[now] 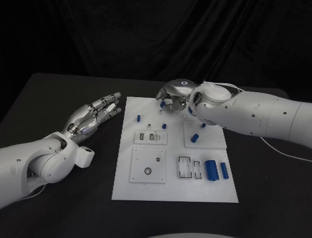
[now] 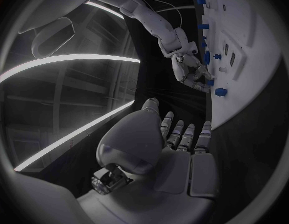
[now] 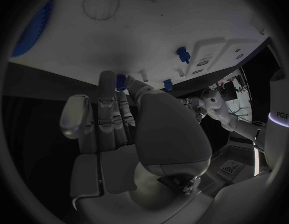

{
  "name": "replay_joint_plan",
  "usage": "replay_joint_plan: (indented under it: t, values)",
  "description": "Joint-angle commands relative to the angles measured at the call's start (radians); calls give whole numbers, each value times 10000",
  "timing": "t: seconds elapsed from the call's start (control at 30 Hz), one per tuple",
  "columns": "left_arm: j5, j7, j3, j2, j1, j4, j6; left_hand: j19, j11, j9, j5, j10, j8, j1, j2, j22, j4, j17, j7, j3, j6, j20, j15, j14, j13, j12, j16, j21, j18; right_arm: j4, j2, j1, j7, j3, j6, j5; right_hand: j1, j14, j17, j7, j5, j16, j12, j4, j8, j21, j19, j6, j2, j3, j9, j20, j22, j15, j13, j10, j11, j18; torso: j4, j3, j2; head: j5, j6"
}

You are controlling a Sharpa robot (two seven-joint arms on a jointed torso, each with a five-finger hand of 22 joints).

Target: Assemble the parts on the task board

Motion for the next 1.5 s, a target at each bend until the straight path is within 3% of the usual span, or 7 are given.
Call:
replay_joint_plan:
  t: [0.03, 0.43, 0.6, 0.9, 1.03, 1.27, 1.5]
  values:
    - [-2, 735, 9, 0, 19, 9, 115, -30, -22, -3, 33, -43, 49, 134, -1, 1, 10, -12, 24, 62, 30, 16, -24, -68, -1, -33, -41, 4, 195, 51, -114, -24, -19, 10, -490, 127, -64, -128, 28, -15, -23, -25, 0, 55, -40, -151, -135, -327, 19, -289, -101, -13, -125, -6, 35, -412, 28, 116, -2, -11, 0, 16, 10]
    - [-1, 725, 9, -248, 17, 162, 16, -35, -21, -3, 42, -46, 50, 142, -2, 0, 2, -13, 25, 68, 33, 16, -24, -70, -1, -39, -42, 1, 195, 1719, -1703, 874, -234, 51, -810, 304, 87, -171, 115, 419, 41, 131, 942, 386, 353, -110, -64, 295, 330, -742, -64, 72, 73, 95, 411, 114, -76, 88, -23, 3, -5, -11, 75]
    - [-1, 724, 9, -296, 17, 188, -6, -30, -17, -1, 72, -43, 55, 163, -5, 1, -17, -10, 23, 83, 50, 16, -24, -61, 1, -27, -39, 5, 195, 2686, -2777, 1153, -749, 5, -30, 312, 944, -233, 126, 486, 1498, 145, 1936, -204, 512, -137, -82, 781, 510, -17, -52, -26, 94, -60, 807, 1464, -392, 110, -68, 3, -35, -9, 54]
    - [-1, 733, 9, -216, 13, 89, 57, -24, -24, 3, 151, -40, 68, 212, 2, 3, -64, -8, 59, 125, 84, 23, -14, -54, 2, -20, -36, 10, 195, 3228, -3911, 977, -1322, -154, 569, 314, 128, 15, 109, 285, 223, 98, 6374, 127, 345, -19, 152, 1151, 233, -266, -259, -405, 454, -389, 3924, 1232, -976, 47, -113, -24, -67, 84, 5]
    - [-1, 744, 9, -208, 10, 60, 74, -17, -25, 2, 159, -39, 66, 219, 2, 5, -71, -5, 63, 130, 82, 25, -9, -43, 3, -17, -33, 15, 196, 3188, -4089, 775, -1581, -175, 577, 185, -680, 674, 3348, 222, 5, 2662, 11705, 673, 216, 636, 593, 1086, 239, -867, -353, -457, 1309, -494, 9580, 2645, -999, -145, -105, -45, -70, 53, -20]
    - [-1, 739, 9, -181, 6, 35, 126, -11, -23, 6, 188, -31, 78, 246, 18, 6, -95, 3, 95, 163, 115, 34, 13, -11, 6, 1, -22, 19, 196, 3003, -4076, 512, -1648, -183, 545, 78, -1166, 1535, 7062, 175, 17, 5378, 14225, 1063, 229, 846, 933, 1193, 213, -1230, -366, -591, 1606, -617, 13385, 4992, -1085, -201, -91, -37, -35, -5, -8]
    - [-2, 734, 9, -181, 5, 12, 147, -6, -29, 6, 190, -29, 78, 253, 20, 8, -102, 7, 119, 172, 118, 37, 17, 2, 6, 3, -18, 23, 196, 2920, -4022, 340, -1637, -184, 520, 56, -1290, 1682, 8261, 193, 42, 6205, 14804, 1256, 234, 1524, 1378, 1252, 214, -1272, -366, -588, 2399, -607, 14601, 5869, -1081, -396, -83, -22, -20, -25, 1]
